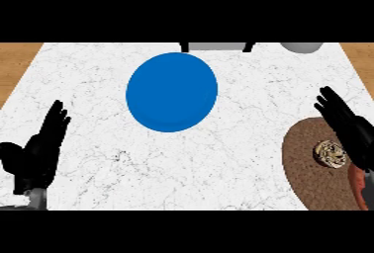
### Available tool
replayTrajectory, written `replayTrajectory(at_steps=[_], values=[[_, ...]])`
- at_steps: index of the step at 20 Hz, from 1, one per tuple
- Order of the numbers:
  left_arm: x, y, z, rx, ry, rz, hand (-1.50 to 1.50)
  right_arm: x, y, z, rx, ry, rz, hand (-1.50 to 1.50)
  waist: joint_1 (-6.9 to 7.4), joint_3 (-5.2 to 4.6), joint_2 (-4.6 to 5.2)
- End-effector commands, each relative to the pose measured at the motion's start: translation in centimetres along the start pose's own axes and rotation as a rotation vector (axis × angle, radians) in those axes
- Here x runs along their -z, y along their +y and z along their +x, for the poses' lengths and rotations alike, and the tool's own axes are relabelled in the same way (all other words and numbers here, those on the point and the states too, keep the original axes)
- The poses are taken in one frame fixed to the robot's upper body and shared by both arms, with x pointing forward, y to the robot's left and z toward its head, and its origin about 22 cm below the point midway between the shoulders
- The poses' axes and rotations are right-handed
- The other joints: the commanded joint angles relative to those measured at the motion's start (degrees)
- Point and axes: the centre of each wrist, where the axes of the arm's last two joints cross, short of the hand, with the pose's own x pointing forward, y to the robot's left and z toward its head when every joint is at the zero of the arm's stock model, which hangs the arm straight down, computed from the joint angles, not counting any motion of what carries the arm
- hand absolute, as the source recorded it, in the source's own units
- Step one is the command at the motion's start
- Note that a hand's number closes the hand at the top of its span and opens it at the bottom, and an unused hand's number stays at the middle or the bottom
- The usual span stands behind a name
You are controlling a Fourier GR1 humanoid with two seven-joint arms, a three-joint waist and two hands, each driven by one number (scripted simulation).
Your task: Pick the cupcake from the placemat and place it in the plate
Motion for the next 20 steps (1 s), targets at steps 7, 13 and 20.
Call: replayTrajectory(at_steps=[7, 13, 20], values=[[2.0, -0.9, 5.9, 0.044, -0.272, -0.165, 0.00, 2.7, -0.4, 5.9, -0.655, -0.124, 0.112, 1.50, -0.84, -3.45, -0.03], [3.2, -1.4, 7.0, 0.013, -0.310, -0.218, 0.00, 1.3, 11.5, -4.7, -0.382, -0.169, -0.136, -1.50, -0.83, -1.20, 1.10], [4.1, -0.5, 6.8, 0.018, -0.304, -0.232, 0.00, 0.8, 9.0, -5.2, -0.239, -0.406, -0.264, -1.50, -0.69, -1.29, 0.74]])
